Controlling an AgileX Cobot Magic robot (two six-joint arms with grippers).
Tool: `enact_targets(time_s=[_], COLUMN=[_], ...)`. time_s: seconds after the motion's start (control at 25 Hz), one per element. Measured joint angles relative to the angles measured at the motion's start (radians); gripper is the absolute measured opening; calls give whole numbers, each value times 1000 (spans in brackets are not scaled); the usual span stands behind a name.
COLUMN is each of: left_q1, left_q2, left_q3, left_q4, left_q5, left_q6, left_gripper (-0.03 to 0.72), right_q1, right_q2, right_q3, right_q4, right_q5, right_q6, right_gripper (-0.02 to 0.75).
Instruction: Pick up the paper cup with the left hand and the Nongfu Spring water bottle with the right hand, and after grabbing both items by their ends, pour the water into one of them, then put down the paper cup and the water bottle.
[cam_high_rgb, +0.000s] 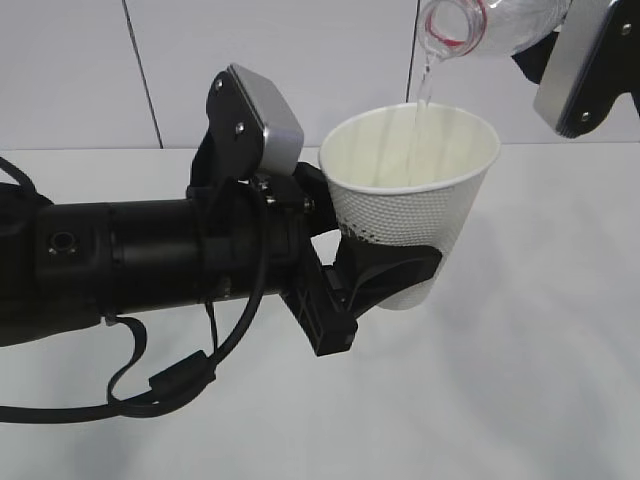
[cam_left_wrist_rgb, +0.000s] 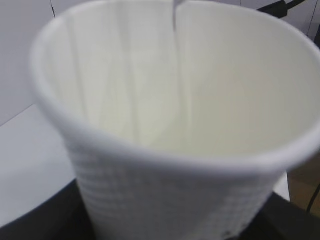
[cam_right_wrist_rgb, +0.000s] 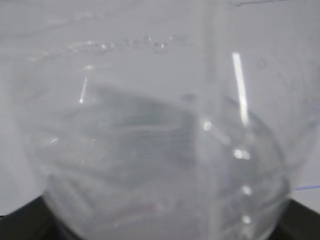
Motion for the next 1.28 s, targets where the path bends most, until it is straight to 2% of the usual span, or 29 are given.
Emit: enact_targets(time_s=[1.28], left_q1=[0], left_q2=[0], left_q3=[0], left_q4=[0], left_q5=[17], left_q6=[0], left_gripper=[489], right_q1=[0], right_q2=[0], right_q3=[0], right_q4=[0], right_q5=[0], right_q6=[-8], right_gripper=[519])
